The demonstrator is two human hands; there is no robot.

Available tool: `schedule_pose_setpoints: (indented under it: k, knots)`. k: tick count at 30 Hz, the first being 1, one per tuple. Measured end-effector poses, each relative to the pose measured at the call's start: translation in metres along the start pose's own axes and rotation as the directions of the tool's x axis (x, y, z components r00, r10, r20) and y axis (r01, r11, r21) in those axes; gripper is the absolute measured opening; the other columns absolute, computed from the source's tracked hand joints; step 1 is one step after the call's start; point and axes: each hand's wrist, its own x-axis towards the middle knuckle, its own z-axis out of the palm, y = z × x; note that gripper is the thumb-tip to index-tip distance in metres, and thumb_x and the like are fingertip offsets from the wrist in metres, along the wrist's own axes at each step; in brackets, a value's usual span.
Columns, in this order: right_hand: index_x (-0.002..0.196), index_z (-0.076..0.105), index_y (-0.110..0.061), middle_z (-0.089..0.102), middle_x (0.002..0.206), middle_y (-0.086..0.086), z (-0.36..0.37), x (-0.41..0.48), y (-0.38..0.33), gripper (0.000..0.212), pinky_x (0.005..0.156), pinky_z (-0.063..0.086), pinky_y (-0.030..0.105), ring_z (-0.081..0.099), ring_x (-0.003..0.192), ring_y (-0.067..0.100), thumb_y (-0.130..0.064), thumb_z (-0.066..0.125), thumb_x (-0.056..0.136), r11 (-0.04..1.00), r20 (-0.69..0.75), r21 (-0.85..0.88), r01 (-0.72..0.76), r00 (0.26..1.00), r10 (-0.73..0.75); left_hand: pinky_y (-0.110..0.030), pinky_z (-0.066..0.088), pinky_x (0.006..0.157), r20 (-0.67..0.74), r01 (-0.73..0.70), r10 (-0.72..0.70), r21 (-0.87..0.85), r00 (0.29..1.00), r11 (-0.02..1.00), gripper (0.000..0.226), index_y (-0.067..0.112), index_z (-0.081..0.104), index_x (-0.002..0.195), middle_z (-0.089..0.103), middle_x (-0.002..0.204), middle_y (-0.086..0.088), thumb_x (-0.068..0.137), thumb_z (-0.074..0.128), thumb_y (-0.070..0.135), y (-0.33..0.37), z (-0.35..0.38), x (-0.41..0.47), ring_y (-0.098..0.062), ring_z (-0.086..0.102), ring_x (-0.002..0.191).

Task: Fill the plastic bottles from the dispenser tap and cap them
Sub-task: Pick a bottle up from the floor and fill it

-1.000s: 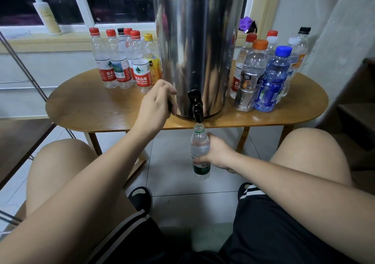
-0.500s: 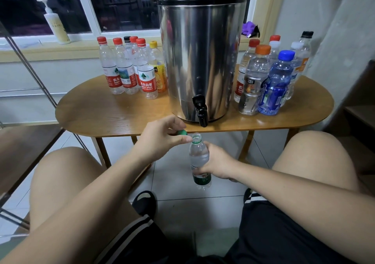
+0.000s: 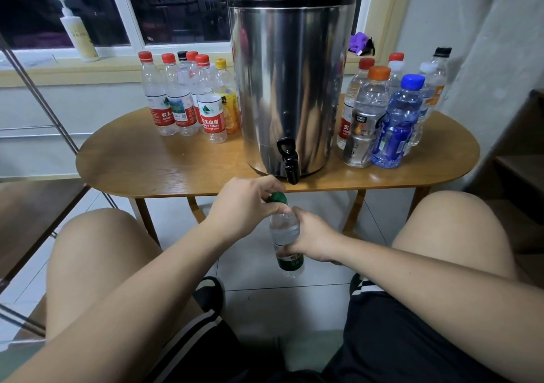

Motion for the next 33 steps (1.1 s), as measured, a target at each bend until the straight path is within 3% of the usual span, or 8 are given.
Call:
schedule_pose_setpoints:
  k: [7, 10, 14, 17, 20, 25, 29, 33]
  knots:
    - [0.135, 0.055, -0.033, 0.068, 0.122, -0.008, 0.003, -0.007, -0.002, 0.083, 0.087, 0.061, 0.039, 0.067, 0.106, 0.018, -0.048, 0.098, 0.065, 0.992, 0.006, -0.124, 0.034, 0.999, -0.034, -0.03, 0.044, 0.055, 0.048, 0.042, -0.057, 0.279, 0.997, 0.959, 0.056, 0.029, 0.069, 0.086, 0.071, 0.077, 0.009, 0.071, 0.078, 0.082, 0.004, -0.004, 0.005, -0.014, 0.065, 0.076]
    - [0.131, 0.054, -0.029, 0.064, 0.114, -0.012, 0.002, -0.008, -0.004, 0.08, 0.074, 0.055, 0.027, 0.064, 0.102, 0.014, -0.049, 0.098, 0.067, 0.989, 0.008, -0.147, 0.029, 1.0, -0.028, -0.028, 0.055, 0.069, 0.144, 0.016, -0.031, 0.105, 0.989, 0.994, 0.039, 0.03, 0.077, 0.098, 0.074, 0.088, 0.016, 0.078, 0.089, 0.061, 0.001, -0.007, 0.004, -0.003, 0.066, 0.084]
    - [0.13, 0.053, -0.03, 0.065, 0.111, -0.014, 0.002, -0.008, -0.007, 0.08, 0.07, 0.05, 0.023, 0.065, 0.1, 0.015, -0.048, 0.099, 0.066, 0.984, 0.017, -0.172, 0.047, 0.999, -0.044, -0.006, 0.042, 0.08, 0.311, 0.009, 0.007, -0.048, 0.95, 0.999, 0.033, 0.04, 0.079, 0.116, 0.073, 0.105, 0.022, 0.086, 0.091, 0.035, -0.007, -0.014, 0.003, 0.008, 0.062, 0.101]
    - [0.13, 0.054, -0.026, 0.065, 0.113, -0.011, 0.001, -0.01, -0.007, 0.077, 0.072, 0.052, 0.026, 0.063, 0.101, 0.016, -0.045, 0.098, 0.07, 0.985, 0.03, -0.17, 0.035, 0.999, -0.03, -0.013, 0.047, 0.082, 0.264, 0.003, 0.002, -0.017, 0.964, 1.0, 0.043, 0.039, 0.076, 0.123, 0.071, 0.11, 0.024, 0.084, 0.088, 0.053, -0.006, -0.013, 0.001, 0.002, 0.064, 0.104]
    - [0.136, 0.055, -0.028, 0.067, 0.123, -0.006, 0.002, -0.01, -0.009, 0.081, 0.082, 0.059, 0.036, 0.065, 0.105, 0.018, -0.046, 0.097, 0.069, 0.983, 0.032, -0.18, 0.021, 0.999, -0.016, -0.026, 0.055, 0.073, 0.187, -0.017, -0.007, 0.125, 0.982, 0.992, 0.045, 0.032, 0.075, 0.105, 0.071, 0.098, 0.017, 0.081, 0.082, 0.07, -0.003, -0.013, 0.001, -0.006, 0.066, 0.092]
    - [0.124, 0.055, -0.028, 0.066, 0.107, -0.011, 0.003, -0.009, -0.009, 0.073, 0.065, 0.049, 0.024, 0.066, 0.098, 0.016, -0.044, 0.099, 0.068, 0.985, 0.023, -0.172, 0.03, 0.999, -0.026, -0.031, 0.058, 0.078, 0.237, -0.026, 0.015, 0.044, 0.971, 0.999, 0.03, 0.029, 0.079, 0.106, 0.07, 0.096, 0.013, 0.086, 0.089, 0.048, -0.002, -0.017, 0.002, -0.005, 0.065, 0.088]
    - [0.137, 0.05, -0.026, 0.063, 0.115, -0.01, 0.001, -0.01, -0.011, 0.086, 0.071, 0.052, 0.026, 0.065, 0.103, 0.017, -0.045, 0.098, 0.069, 0.983, 0.0, -0.183, 0.018, 1.0, -0.019, -0.02, 0.053, 0.081, 0.284, -0.083, 0.08, -0.002, 0.955, 0.997, 0.026, 0.035, 0.08, 0.115, 0.07, 0.106, 0.016, 0.091, 0.088, 0.026, -0.003, -0.018, 0.003, 0.0, 0.061, 0.094]
    - [0.125, 0.053, -0.032, 0.065, 0.111, -0.011, 0.001, -0.008, -0.008, 0.074, 0.065, 0.048, 0.025, 0.064, 0.099, 0.015, -0.047, 0.098, 0.068, 0.981, 0.026, -0.191, 0.03, 0.999, -0.025, -0.025, 0.058, 0.079, 0.24, -0.05, 0.047, 0.004, 0.969, 0.999, 0.034, 0.032, 0.079, 0.111, 0.071, 0.099, 0.017, 0.086, 0.087, 0.053, -0.002, -0.016, 0.001, -0.002, 0.065, 0.092]
